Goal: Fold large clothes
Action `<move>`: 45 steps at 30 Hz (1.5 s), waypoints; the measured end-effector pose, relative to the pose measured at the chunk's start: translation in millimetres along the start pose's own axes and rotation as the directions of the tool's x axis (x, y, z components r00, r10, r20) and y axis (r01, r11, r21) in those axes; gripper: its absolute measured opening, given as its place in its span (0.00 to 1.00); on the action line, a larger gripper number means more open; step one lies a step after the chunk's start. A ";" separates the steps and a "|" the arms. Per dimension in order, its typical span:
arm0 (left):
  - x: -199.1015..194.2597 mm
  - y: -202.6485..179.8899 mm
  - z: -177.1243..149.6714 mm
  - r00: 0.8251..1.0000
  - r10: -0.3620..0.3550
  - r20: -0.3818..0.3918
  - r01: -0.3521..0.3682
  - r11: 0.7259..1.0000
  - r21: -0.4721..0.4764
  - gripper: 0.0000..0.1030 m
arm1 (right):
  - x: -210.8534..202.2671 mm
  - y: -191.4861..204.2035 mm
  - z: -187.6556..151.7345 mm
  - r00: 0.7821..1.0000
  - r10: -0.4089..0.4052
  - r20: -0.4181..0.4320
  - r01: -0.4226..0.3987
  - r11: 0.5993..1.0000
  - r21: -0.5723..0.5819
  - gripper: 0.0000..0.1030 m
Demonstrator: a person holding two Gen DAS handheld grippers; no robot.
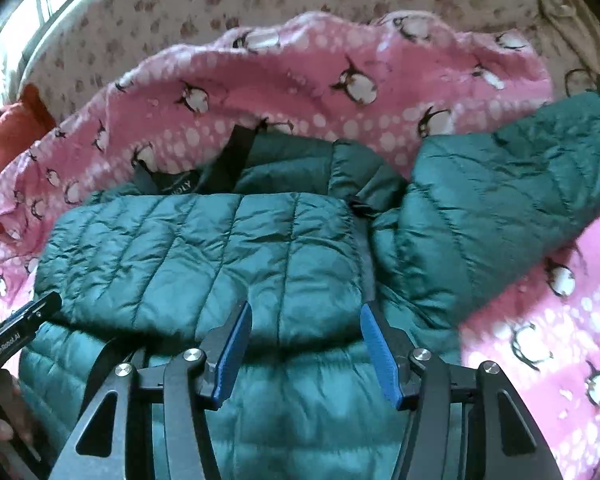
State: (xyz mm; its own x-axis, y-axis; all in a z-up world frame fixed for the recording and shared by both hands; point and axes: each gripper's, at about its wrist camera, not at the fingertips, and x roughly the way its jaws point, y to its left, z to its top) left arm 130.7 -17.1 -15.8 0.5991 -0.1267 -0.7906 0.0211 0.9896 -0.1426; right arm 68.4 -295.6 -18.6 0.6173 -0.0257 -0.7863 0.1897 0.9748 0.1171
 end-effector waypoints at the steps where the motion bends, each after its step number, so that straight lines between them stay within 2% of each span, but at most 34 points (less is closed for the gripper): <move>1: -5.6 -4.6 -3.5 1.000 0.000 0.009 -0.001 1.000 0.014 0.81 | -5.7 -0.2 -2.7 1.000 0.002 0.006 -0.002 1.000 0.002 0.53; 4: -18.2 -18.4 -13.7 1.000 0.001 0.016 -0.002 0.999 0.052 0.81 | -17.2 2.3 -10.0 1.000 0.002 0.015 -0.002 1.000 0.001 0.53; 13: -53.4 -51.5 -33.8 0.998 -0.058 0.039 0.054 0.994 0.097 0.81 | -41.8 3.8 -25.6 0.999 0.023 0.029 -0.023 1.000 0.011 0.53; 17: -62.6 -64.9 -39.2 0.996 -0.079 0.046 0.074 0.992 0.100 0.81 | -56.6 -3.0 -29.2 0.998 0.025 0.059 -0.026 1.000 0.016 0.60; 22: -70.4 -85.2 -45.0 0.994 -0.100 0.044 0.094 0.989 0.116 0.81 | -65.9 -14.0 -33.7 0.998 0.016 0.066 -0.017 1.000 0.024 0.60; 34: -65.7 -122.2 -57.2 0.990 -0.144 0.009 0.141 0.981 0.132 0.81 | -76.1 -46.5 -39.0 0.996 -0.037 0.081 0.032 0.998 0.060 0.60; 45: -58.0 -135.8 -59.0 0.989 -0.146 -0.001 0.145 0.982 0.125 0.81 | -68.2 -69.4 -38.5 0.996 -0.045 0.071 0.040 0.996 0.077 0.60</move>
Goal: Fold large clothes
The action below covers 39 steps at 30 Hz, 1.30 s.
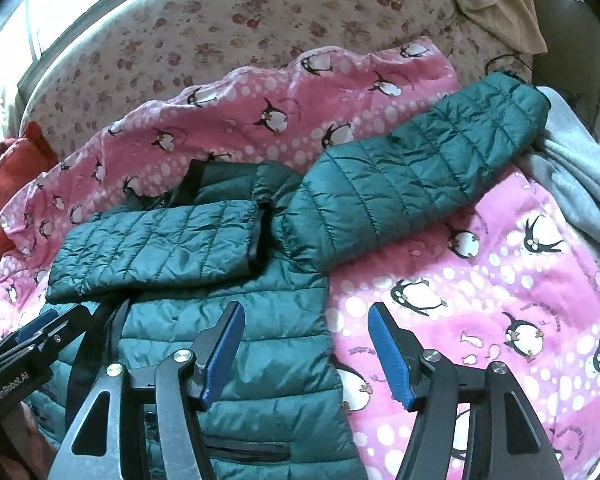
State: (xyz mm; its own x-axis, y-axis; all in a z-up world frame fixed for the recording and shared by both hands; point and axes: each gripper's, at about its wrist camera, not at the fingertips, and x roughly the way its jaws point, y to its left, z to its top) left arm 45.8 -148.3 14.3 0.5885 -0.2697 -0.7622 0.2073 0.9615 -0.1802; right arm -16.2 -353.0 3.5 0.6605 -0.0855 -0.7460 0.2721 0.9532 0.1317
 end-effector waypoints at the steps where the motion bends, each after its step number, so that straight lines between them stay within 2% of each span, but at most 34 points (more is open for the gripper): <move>1: 1.2 -1.0 -0.5 1.000 0.000 -0.002 0.000 1.000 0.002 0.81 | 1.4 -1.8 -0.1 1.000 -0.001 -0.003 0.001 1.000 0.003 0.60; 29: 23.8 -7.3 -4.7 1.000 0.000 -0.018 0.000 1.000 -0.027 0.81 | 29.8 -36.3 7.7 0.998 -0.041 -0.049 0.043 0.998 0.035 0.60; 35: 21.4 -5.9 -6.2 1.000 0.011 0.001 -0.011 1.000 -0.016 0.81 | 32.2 -61.1 20.3 0.997 -0.062 -0.036 0.064 0.996 0.061 0.60; 39: 14.7 2.0 -10.9 1.000 0.009 0.006 -0.009 0.999 -0.039 0.81 | 29.9 -95.7 39.5 0.996 -0.089 0.000 0.089 0.990 0.113 0.60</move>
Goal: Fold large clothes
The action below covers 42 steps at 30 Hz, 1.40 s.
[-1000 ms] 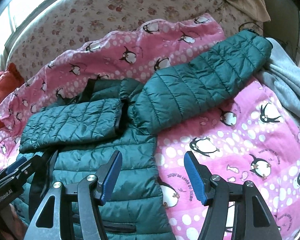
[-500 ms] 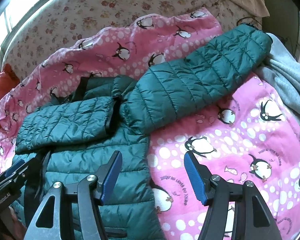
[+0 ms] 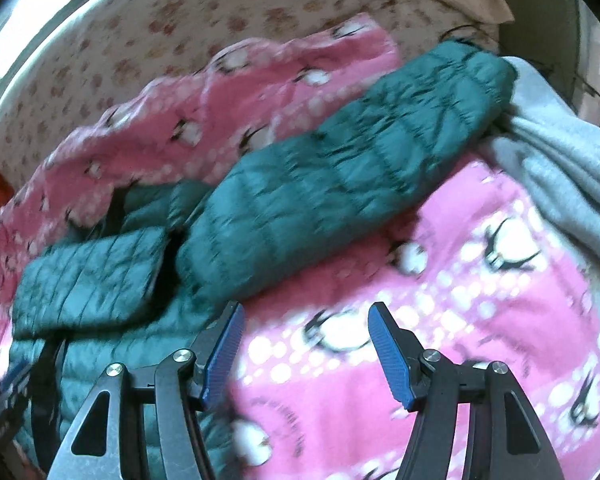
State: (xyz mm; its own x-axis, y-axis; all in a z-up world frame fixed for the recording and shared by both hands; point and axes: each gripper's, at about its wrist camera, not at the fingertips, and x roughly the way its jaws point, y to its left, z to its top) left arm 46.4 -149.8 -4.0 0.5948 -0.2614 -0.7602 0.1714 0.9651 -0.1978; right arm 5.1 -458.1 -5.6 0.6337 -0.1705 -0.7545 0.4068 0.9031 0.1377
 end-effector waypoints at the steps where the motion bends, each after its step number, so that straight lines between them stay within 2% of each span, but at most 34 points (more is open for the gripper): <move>1: -1.6 2.6 -1.1 1.000 0.000 0.001 0.000 1.000 -0.011 0.81 | 1.3 -9.5 6.9 1.000 -0.002 0.008 0.002 1.000 0.016 0.60; 5: -8.6 13.3 -6.1 1.000 0.002 0.017 -0.001 0.999 -0.043 0.81 | 9.9 -49.5 35.0 0.999 -0.046 0.026 0.044 0.995 0.088 0.60; 10: -10.4 21.3 -9.1 1.000 0.027 0.012 -0.026 0.999 -0.028 0.81 | 11.2 -86.8 72.9 0.992 -0.103 0.067 0.092 0.985 0.146 0.60; 16: -18.9 36.0 -23.2 1.000 0.021 -0.008 -0.021 1.000 -0.019 0.81 | 1.5 -138.9 117.6 0.980 -0.145 0.138 0.103 0.957 0.271 0.60; 20: -23.1 45.6 -31.4 0.999 0.037 -0.021 -0.037 0.999 -0.031 0.81 | 1.1 -175.0 136.1 0.976 -0.162 0.148 0.106 0.938 0.331 0.60; 24: -23.1 49.1 -26.8 1.000 0.016 -0.023 -0.018 0.998 -0.066 0.81 | 10.8 -184.0 147.0 0.977 -0.139 0.160 0.077 0.937 0.340 0.60; 30: -25.0 47.1 -21.8 0.999 0.045 -0.008 -0.045 0.998 -0.037 0.81 | 26.5 -188.0 159.2 0.977 -0.115 0.179 0.039 0.924 0.379 0.60; 31: -25.8 48.9 -21.3 0.999 0.050 -0.003 -0.050 0.998 -0.041 0.81 | 28.9 -187.3 162.4 0.977 -0.102 0.188 0.025 0.928 0.372 0.58; 32: -26.3 51.2 -20.7 0.999 0.053 -0.001 -0.053 0.997 -0.047 0.81 | 30.4 -186.2 164.5 0.977 -0.083 0.197 0.006 0.933 0.360 0.50; 33: -26.5 53.4 -20.0 0.999 0.055 0.000 -0.055 0.997 -0.052 0.81 | 32.3 -184.7 166.6 0.978 -0.067 0.199 -0.006 0.938 0.346 0.46; 35: -26.7 58.7 -19.0 0.998 0.061 0.000 -0.061 0.996 -0.065 0.81 | 32.9 -181.8 168.9 0.977 -0.066 0.203 -0.004 0.946 0.324 0.32; 36: -26.6 61.4 -18.7 0.998 0.066 0.001 -0.066 0.995 -0.074 0.81 | 32.0 -179.3 169.5 0.976 -0.064 0.208 -0.004 0.950 0.312 0.28; 37: -26.6 63.9 -18.6 0.998 0.067 0.001 -0.067 0.994 -0.082 0.81 | 28.9 -175.3 169.0 0.974 -0.056 0.220 -0.011 0.956 0.295 0.20; 42: -26.0 73.6 -21.6 0.999 0.044 -0.010 -0.045 0.989 -0.141 0.81 | 7.4 -154.1 156.6 0.964 0.032 0.262 -0.089 0.974 0.209 0.13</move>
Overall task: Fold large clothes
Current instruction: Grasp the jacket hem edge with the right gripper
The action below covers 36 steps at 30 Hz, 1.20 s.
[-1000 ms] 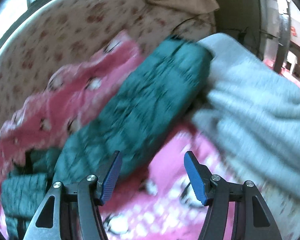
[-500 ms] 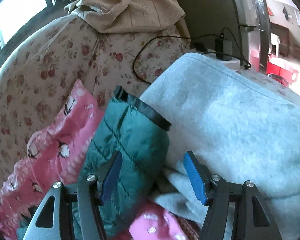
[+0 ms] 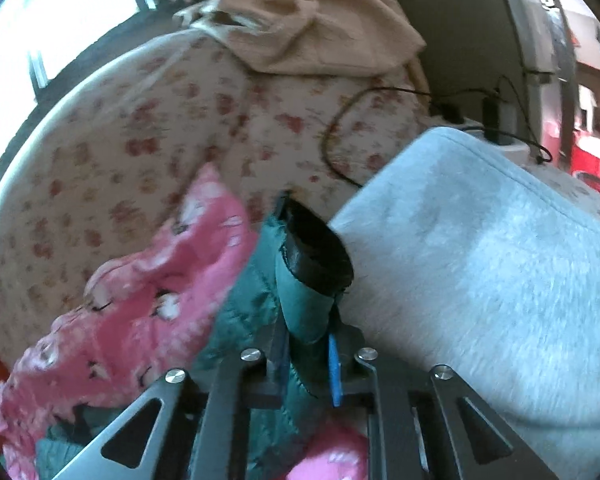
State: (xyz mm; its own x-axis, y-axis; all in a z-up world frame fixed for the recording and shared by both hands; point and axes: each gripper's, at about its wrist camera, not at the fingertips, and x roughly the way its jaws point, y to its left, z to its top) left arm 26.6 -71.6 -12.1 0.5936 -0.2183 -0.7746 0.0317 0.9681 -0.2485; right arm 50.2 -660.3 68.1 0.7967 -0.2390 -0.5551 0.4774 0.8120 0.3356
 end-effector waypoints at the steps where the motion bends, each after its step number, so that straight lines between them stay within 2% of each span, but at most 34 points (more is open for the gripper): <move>1: 0.2 -0.3 -0.8 1.000 -0.009 -0.004 0.009 1.000 -0.004 0.81 | -5.0 4.9 -3.2 1.000 0.015 -0.003 -0.015 1.000 -0.018 0.12; 5: -4.6 -5.5 -4.7 1.000 -0.007 -0.003 0.007 0.999 0.036 0.81 | -19.0 26.2 -20.0 0.996 0.083 -0.029 -0.085 0.995 -0.049 0.12; 9: -12.6 -2.9 -4.8 1.000 0.007 0.013 -0.008 0.998 0.059 0.81 | -30.3 61.9 -41.7 0.982 0.176 -0.064 -0.181 0.979 -0.091 0.11; 16: -24.8 18.7 -1.4 0.999 -0.022 0.041 0.023 1.000 -0.016 0.81 | -36.7 134.3 -89.9 0.943 0.286 -0.172 -0.316 0.930 -0.186 0.11; 21: -30.4 25.7 -1.1 0.999 -0.013 0.052 0.013 1.000 -0.004 0.81 | -32.0 181.5 -131.8 0.917 0.308 -0.252 -0.368 0.898 -0.241 0.11; 25: -31.7 35.2 -1.2 0.999 -0.001 0.054 0.001 1.000 -0.017 0.81 | -20.3 205.5 -157.2 0.894 0.321 -0.312 -0.397 0.891 -0.219 0.11; 29: -28.2 40.3 -0.5 0.998 0.041 0.043 -0.041 0.999 0.005 0.81 | -15.6 231.8 -180.8 0.871 0.329 -0.366 -0.427 0.875 -0.230 0.11; 36: -29.8 53.9 -1.3 0.998 0.043 0.043 -0.041 0.999 -0.029 0.81 | -13.3 283.2 -222.4 0.831 0.315 -0.460 -0.467 0.843 -0.268 0.11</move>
State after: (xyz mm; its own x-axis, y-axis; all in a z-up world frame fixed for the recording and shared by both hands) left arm 9.5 -13.1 -3.1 0.6286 -0.1712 -0.7587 -0.0164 0.9723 -0.2330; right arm 92.4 -308.7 1.3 0.6417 0.3018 -0.7051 -0.0694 0.9384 0.3385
